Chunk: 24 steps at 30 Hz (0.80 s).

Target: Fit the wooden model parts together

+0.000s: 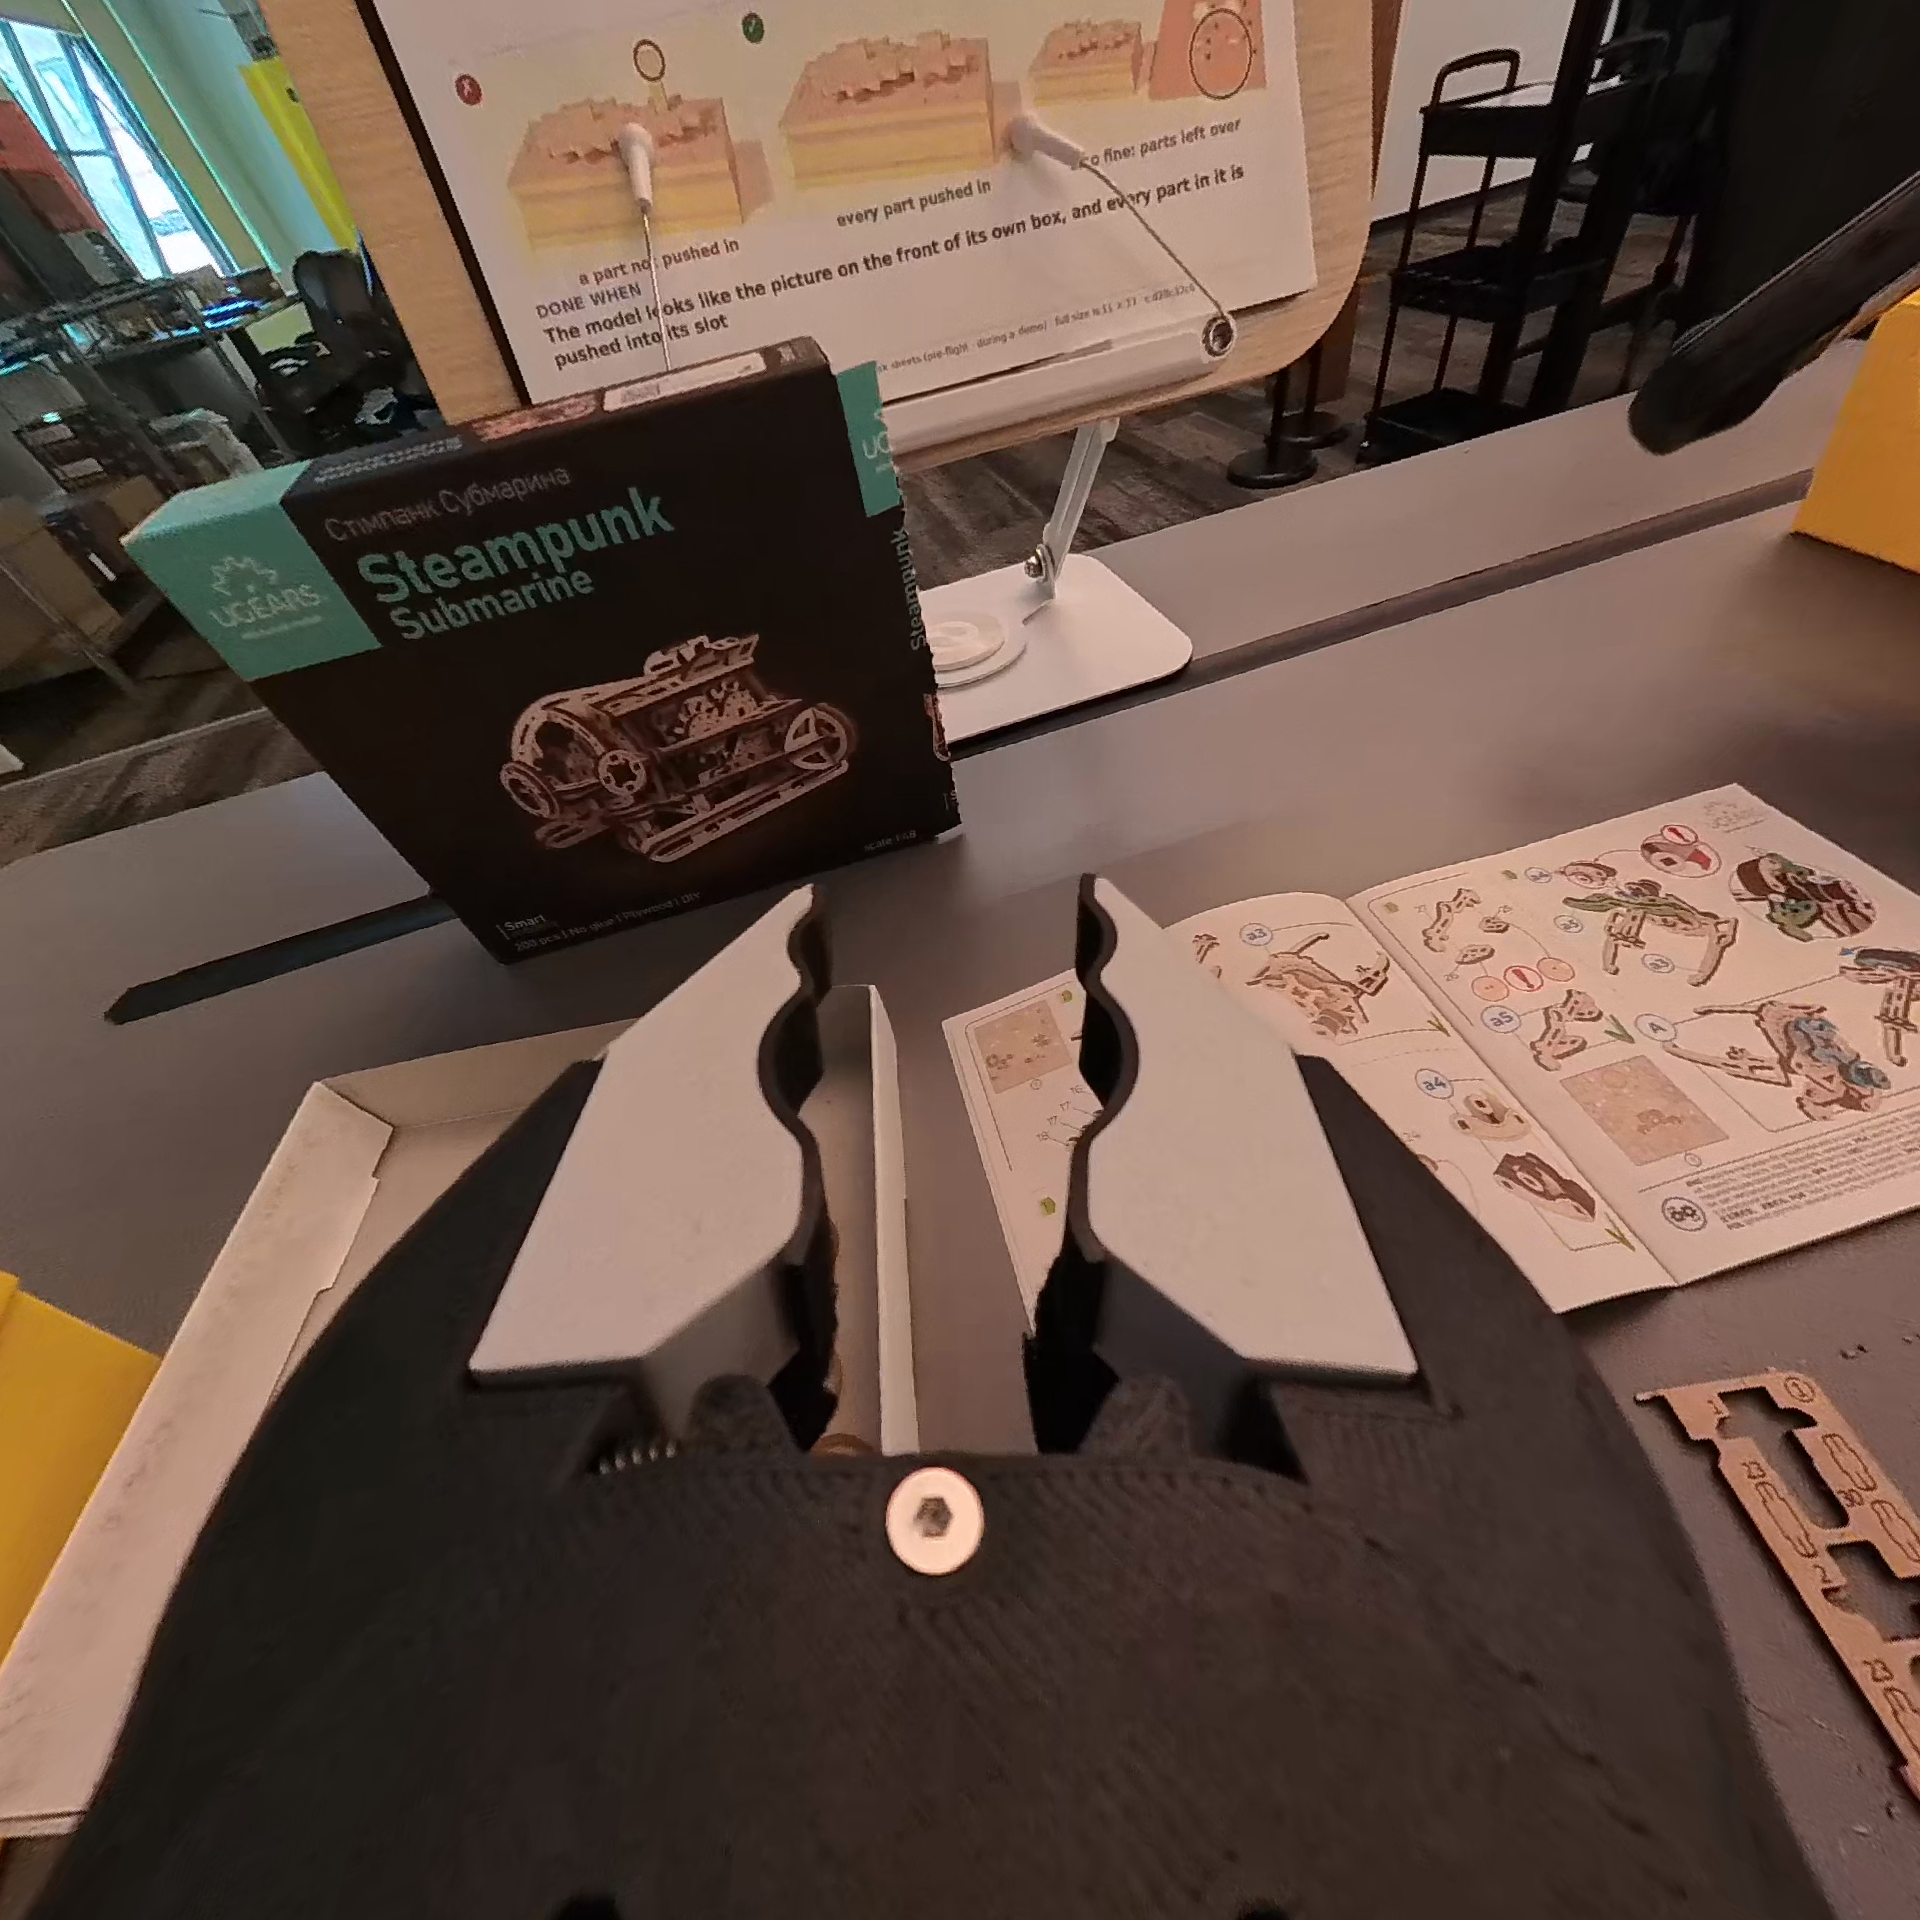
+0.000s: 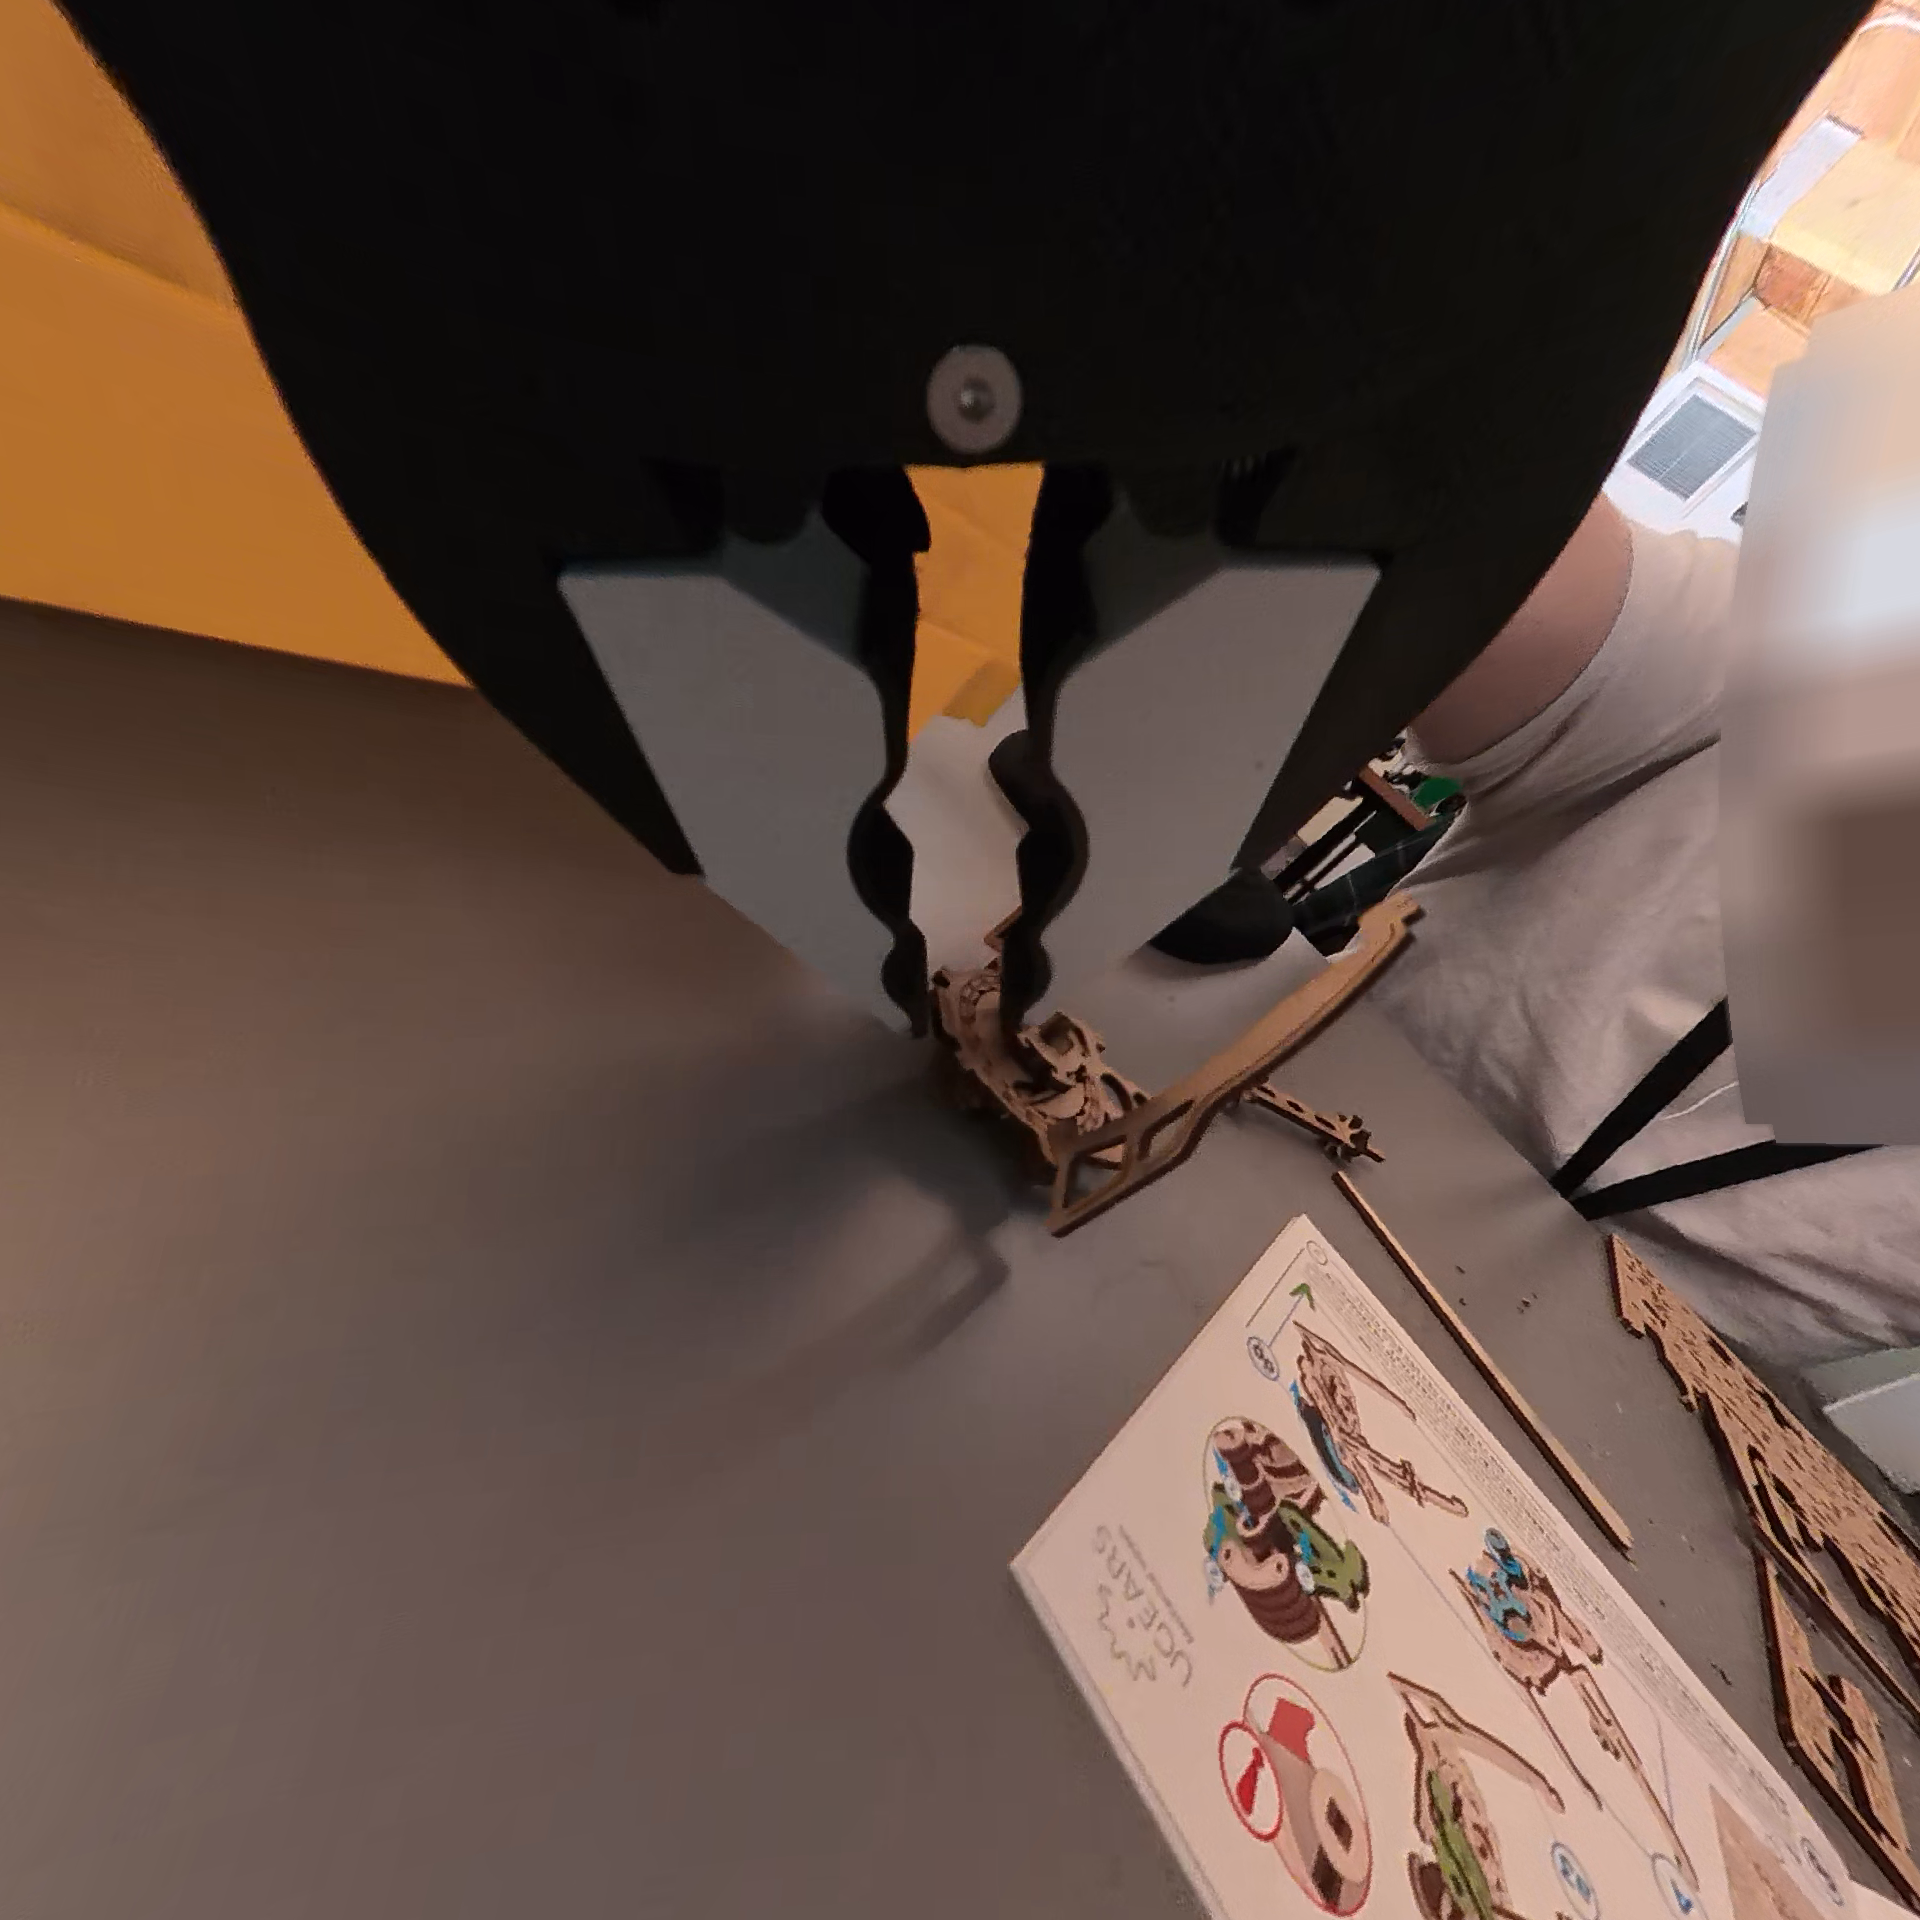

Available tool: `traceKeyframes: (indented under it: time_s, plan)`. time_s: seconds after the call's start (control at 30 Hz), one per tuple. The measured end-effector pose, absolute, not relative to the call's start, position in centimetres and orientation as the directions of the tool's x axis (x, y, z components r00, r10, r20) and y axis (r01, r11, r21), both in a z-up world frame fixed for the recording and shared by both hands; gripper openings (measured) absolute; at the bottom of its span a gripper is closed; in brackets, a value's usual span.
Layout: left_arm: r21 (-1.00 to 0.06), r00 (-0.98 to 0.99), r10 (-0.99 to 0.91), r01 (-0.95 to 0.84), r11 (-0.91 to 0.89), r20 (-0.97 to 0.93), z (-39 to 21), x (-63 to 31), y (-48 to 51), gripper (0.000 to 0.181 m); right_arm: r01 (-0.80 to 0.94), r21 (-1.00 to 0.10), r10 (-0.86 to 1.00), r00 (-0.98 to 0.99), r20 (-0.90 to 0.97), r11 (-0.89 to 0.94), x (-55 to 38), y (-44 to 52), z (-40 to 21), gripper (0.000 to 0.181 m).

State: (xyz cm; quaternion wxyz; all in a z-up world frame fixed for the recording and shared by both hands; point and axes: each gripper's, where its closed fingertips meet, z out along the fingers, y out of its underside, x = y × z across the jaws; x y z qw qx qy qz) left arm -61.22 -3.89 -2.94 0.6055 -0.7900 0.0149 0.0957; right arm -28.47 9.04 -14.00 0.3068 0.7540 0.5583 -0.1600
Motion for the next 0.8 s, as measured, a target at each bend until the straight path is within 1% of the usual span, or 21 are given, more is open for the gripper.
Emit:
traceKeyframes:
  time_s: [0.07, 0.17, 0.27, 0.37, 0.57, 0.8]
  plan:
    - [-0.954, 0.981, 0.09, -0.142, -0.263, -0.171, -2.8, -61.1, -3.9, 0.045, 0.937, 0.3, 0.733, 0.331, -0.595, -0.18, -28.4, 8.8, -14.1, 0.009]
    - [-0.955, 0.981, 0.09, -0.143, -0.262, -0.171, -2.8, -61.0, -3.9, 0.045, 0.942, 0.293, 0.695, 0.321, -0.643, -0.164, -28.8, 8.0, -13.7, 0.004]
    - [-0.956, 0.982, 0.09, -0.139, -0.257, -0.167, -2.7, -61.1, -4.0, 0.045, 0.957, 0.252, 0.668, 0.281, -0.689, -0.142, -29.2, 7.2, -13.1, 0.002]
    - [-0.956, 0.982, 0.092, -0.139, -0.257, -0.167, -2.7, -61.1, -4.0, 0.045, 0.974, 0.185, 0.673, 0.226, -0.704, -0.134, -29.7, 7.0, -12.4, 0.001]
    - [-0.965, 0.984, 0.102, -0.117, -0.236, -0.144, -2.1, -61.5, -4.2, 0.045, 0.994, 0.039, 0.749, 0.106, -0.654, -0.106, -30.9, 6.8, -10.7, 0.0]
    - [-0.974, 0.995, 0.083, -0.031, -0.224, -0.051, -2.2, -61.8, -4.2, 0.045, 1.0, -0.012, 0.847, 0.014, -0.531, -0.024, -31.8, 5.2, -8.9, 0.0]
